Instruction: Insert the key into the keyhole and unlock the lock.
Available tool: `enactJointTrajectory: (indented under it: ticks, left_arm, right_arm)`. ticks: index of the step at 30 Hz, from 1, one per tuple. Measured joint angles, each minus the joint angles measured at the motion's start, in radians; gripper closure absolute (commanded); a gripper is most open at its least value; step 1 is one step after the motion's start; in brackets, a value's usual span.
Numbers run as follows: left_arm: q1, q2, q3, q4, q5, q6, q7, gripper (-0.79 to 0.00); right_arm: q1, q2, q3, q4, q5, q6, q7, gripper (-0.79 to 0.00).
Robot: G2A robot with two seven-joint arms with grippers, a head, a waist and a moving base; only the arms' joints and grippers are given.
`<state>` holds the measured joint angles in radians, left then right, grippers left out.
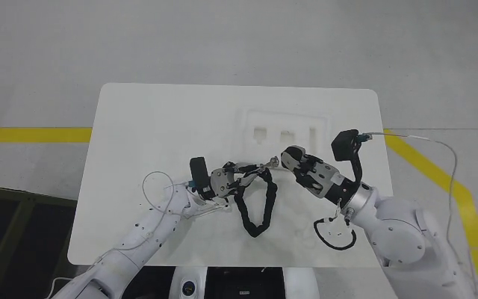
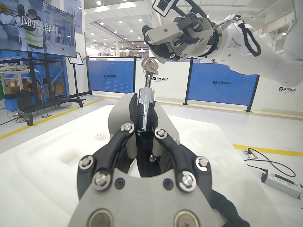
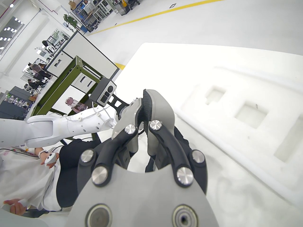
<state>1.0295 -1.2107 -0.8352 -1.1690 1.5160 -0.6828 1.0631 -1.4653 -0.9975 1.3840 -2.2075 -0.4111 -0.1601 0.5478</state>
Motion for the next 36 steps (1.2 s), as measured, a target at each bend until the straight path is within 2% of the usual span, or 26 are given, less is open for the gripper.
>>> enactJointTrajectory:
  ticks: [9,15,25,30,36]
  left_arm:
    - [0.000,-0.004,0.005,-0.001,-0.006,-0.020,0.000,0.000]
    - [0.001,-0.010,0.017,0.003,-0.057,-0.081,-0.006,0.000]
    - [0.012,-0.015,0.045,-0.004,-0.343,-0.277,-0.203,0.000]
    - [0.012,-0.015,0.040,-0.002,-0.365,-0.323,-0.249,0.000]
    - [0.015,-0.017,0.038,-0.004,-0.357,-0.330,-0.256,0.000]
  right_arm:
    - [0.037,-0.005,-0.015,0.005,0.001,-0.020,-0.010,0.000]
    - [0.077,-0.010,-0.029,0.085,0.096,-0.141,-0.032,0.000]
    - [0.122,-0.012,-0.040,0.224,0.209,-0.340,0.002,0.000]
    - [0.147,-0.014,-0.043,0.262,0.226,-0.355,0.002,0.000]
    - [0.169,-0.014,-0.034,0.289,0.236,-0.353,0.005,0.000]
